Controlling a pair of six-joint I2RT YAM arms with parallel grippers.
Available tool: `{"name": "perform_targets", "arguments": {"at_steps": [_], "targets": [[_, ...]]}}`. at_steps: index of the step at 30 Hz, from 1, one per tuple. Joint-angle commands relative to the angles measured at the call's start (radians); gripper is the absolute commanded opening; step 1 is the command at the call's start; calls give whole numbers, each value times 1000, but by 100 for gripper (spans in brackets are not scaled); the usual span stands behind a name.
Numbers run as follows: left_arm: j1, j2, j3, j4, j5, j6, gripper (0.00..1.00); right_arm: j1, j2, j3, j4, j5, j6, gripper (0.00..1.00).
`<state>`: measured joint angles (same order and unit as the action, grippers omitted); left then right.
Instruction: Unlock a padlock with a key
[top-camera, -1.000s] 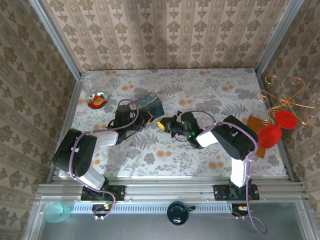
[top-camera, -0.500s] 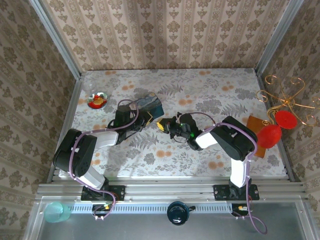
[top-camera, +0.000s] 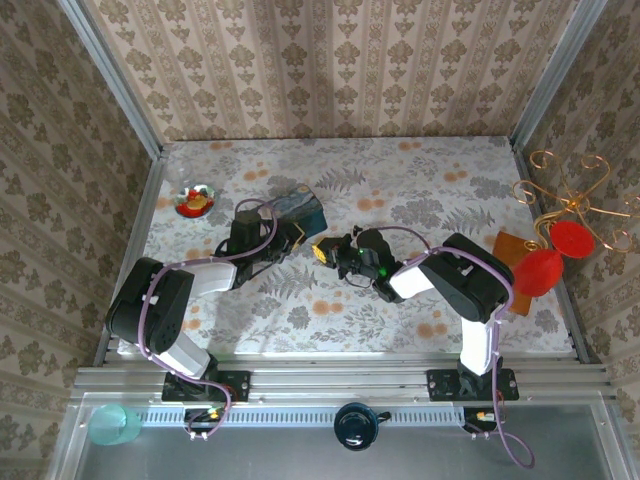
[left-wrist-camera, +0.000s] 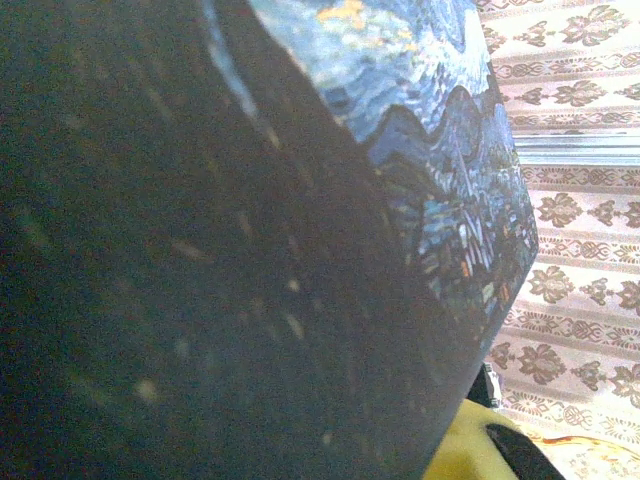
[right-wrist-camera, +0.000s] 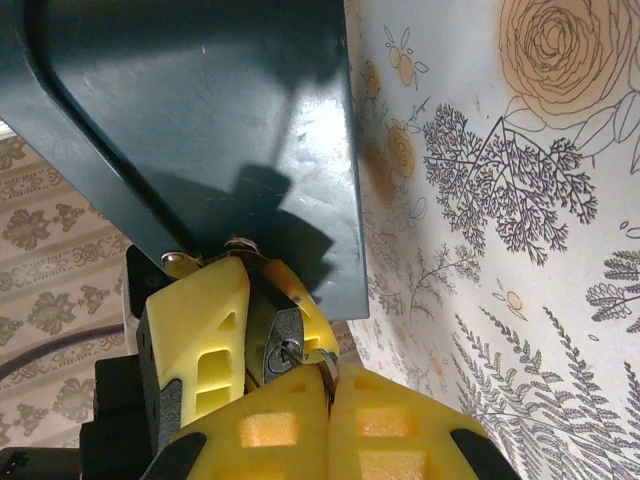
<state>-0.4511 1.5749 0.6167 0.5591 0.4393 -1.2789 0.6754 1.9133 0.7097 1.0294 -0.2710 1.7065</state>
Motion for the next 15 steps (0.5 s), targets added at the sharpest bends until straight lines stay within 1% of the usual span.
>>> {"name": "perform_targets", "arguments": {"at_steps": [1, 10, 15], "targets": [[-47, -35, 23, 50, 120, 1, 5, 59, -1, 12, 35, -56, 7, 0], [-51, -42, 17, 43, 121, 5, 5, 53, -14, 14, 23, -50, 4, 0], [-54, -52, 24, 24, 131, 17, 5, 13, -9, 13, 31, -70, 2, 0]]}}
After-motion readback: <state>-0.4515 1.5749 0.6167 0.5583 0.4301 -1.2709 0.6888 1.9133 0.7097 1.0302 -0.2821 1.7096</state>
